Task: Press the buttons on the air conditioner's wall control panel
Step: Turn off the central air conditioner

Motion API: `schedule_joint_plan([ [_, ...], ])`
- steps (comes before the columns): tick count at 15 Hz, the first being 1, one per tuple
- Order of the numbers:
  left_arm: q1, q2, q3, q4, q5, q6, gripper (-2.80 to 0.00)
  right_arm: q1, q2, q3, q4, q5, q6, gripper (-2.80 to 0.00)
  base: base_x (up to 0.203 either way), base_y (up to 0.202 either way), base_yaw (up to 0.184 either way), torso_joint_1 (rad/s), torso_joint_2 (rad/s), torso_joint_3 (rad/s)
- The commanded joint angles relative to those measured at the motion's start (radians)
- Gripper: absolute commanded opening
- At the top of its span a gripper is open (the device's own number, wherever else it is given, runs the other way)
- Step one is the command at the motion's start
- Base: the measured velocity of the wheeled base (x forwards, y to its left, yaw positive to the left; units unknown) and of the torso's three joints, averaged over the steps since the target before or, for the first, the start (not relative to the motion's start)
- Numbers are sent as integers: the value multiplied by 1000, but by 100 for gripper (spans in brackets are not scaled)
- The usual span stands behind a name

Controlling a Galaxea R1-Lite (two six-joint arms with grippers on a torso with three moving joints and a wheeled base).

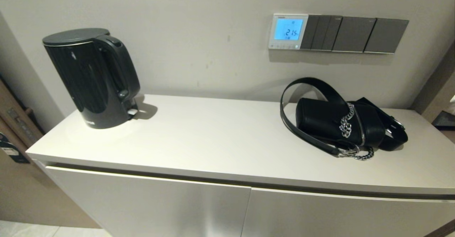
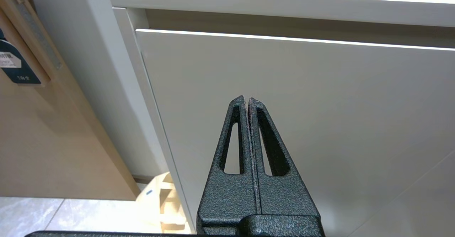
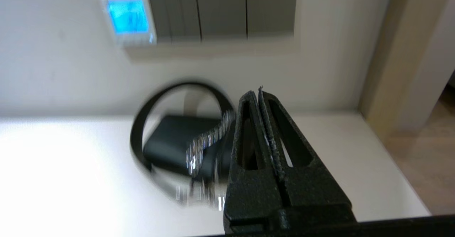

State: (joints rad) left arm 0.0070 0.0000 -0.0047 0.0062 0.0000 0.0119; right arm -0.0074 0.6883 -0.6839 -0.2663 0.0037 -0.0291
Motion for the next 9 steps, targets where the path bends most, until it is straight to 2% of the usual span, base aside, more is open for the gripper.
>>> schedule_joint_plan([
  [1, -1, 2, 0, 0, 0, 0, -280, -4, 240, -96, -46, -7, 4, -280, 0, 0, 0, 0, 0, 0],
  [3, 0, 2, 0, 0, 0, 0, -280, 14, 362, -133, -129, -42, 6, -280, 0, 0, 0, 0, 0, 0],
  [4, 1, 2, 0, 0, 0, 0, -280, 42, 428, -152, -178, -86, 6, -280, 0, 0, 0, 0, 0, 0],
  [7, -1, 2, 0, 0, 1, 0, -280, 188, 600, -227, -299, -296, 5, -280, 0, 0, 0, 0, 0, 0],
  [9, 1, 2, 0, 0, 2, 0, -280, 242, 703, -287, -370, -384, 6, -280, 0, 0, 0, 0, 0, 0],
])
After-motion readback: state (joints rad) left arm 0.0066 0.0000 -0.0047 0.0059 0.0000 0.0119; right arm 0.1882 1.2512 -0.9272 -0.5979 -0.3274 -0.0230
